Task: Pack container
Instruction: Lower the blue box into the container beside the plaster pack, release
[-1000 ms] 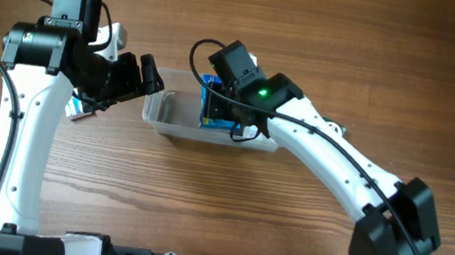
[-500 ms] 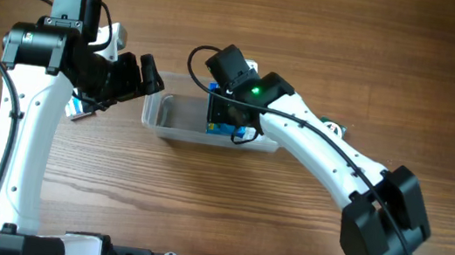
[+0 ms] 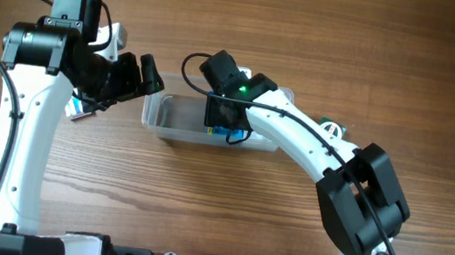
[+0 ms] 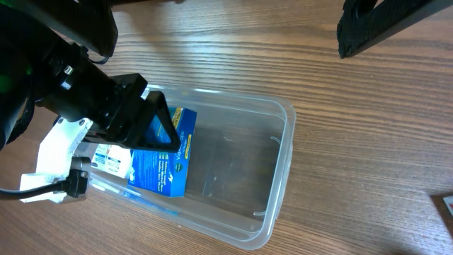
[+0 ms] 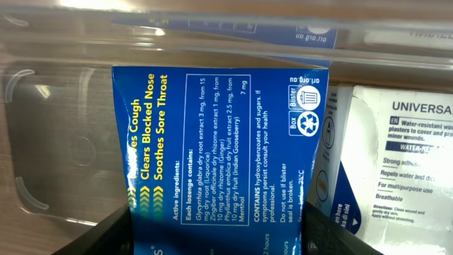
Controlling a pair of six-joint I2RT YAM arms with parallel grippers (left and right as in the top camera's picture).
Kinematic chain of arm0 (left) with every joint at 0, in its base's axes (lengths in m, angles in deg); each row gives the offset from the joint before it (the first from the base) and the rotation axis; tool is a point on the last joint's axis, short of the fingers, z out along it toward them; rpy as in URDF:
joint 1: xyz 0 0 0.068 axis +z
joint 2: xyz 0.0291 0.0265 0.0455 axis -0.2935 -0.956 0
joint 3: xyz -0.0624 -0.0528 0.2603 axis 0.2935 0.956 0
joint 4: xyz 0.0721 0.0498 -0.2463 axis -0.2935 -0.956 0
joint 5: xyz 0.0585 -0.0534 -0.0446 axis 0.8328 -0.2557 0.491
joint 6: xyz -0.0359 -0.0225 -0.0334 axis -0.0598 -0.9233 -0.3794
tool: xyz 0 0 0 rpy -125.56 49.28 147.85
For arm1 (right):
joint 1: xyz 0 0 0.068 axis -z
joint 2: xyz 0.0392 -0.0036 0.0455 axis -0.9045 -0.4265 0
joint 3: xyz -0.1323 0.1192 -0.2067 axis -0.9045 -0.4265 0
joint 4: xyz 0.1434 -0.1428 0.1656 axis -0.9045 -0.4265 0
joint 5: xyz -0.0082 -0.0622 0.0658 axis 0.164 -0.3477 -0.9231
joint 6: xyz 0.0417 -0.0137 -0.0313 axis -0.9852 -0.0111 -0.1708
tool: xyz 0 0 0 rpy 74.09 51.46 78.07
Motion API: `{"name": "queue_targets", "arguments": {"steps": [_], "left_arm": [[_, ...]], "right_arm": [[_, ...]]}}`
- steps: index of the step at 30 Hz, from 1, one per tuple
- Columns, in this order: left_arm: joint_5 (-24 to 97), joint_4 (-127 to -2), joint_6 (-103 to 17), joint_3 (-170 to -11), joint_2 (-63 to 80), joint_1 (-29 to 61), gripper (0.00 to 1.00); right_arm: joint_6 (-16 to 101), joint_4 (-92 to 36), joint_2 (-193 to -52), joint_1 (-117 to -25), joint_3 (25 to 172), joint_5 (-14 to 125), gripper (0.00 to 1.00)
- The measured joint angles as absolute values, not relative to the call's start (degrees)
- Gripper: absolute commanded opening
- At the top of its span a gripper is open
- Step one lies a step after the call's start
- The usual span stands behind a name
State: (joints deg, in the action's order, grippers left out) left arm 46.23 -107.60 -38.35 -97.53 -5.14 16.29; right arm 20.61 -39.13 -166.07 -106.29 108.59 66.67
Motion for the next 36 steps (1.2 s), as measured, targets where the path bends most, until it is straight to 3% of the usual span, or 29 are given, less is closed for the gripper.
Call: {"name": "queue_targets", "arguments": {"steps": [7,10,13,18,19,36], "left_arm": [[46.25,-107.6,-38.37,-97.53,-5.14,16.29,1.0],[46.23,-107.6,-38.35,-97.53,-5.14,16.29,1.0],[46.25,-107.6,-38.35,-97.53,-5.14,16.29,1.0],[46.23,-107.62,-38.35,-97.53,-5.14,16.29,1.0],[46.25,-107.62,-38.35,-97.53,-5.14,16.29,1.0],[46.23,-107.6,-38.37,-97.53,-5.14,16.29,1.0]], "right_arm": [[20.79,-39.13,-166.07,-106.29,108.59,66.89,0.75],[21.14,-39.0,-166.07,-106.29,108.59,66.91,0.72],[22.12,-38.89,-166.07,-106.29,108.59,67.11,0.59],[23.23,-38.89,-166.07,-106.32,108.64,67.04,0.08],[23.23,-38.89,-166.07,-106.32,108.64,67.02,0.04],[24.09,-37.73,-169.09,-106.29,109.69,65.99,0.05]]}}
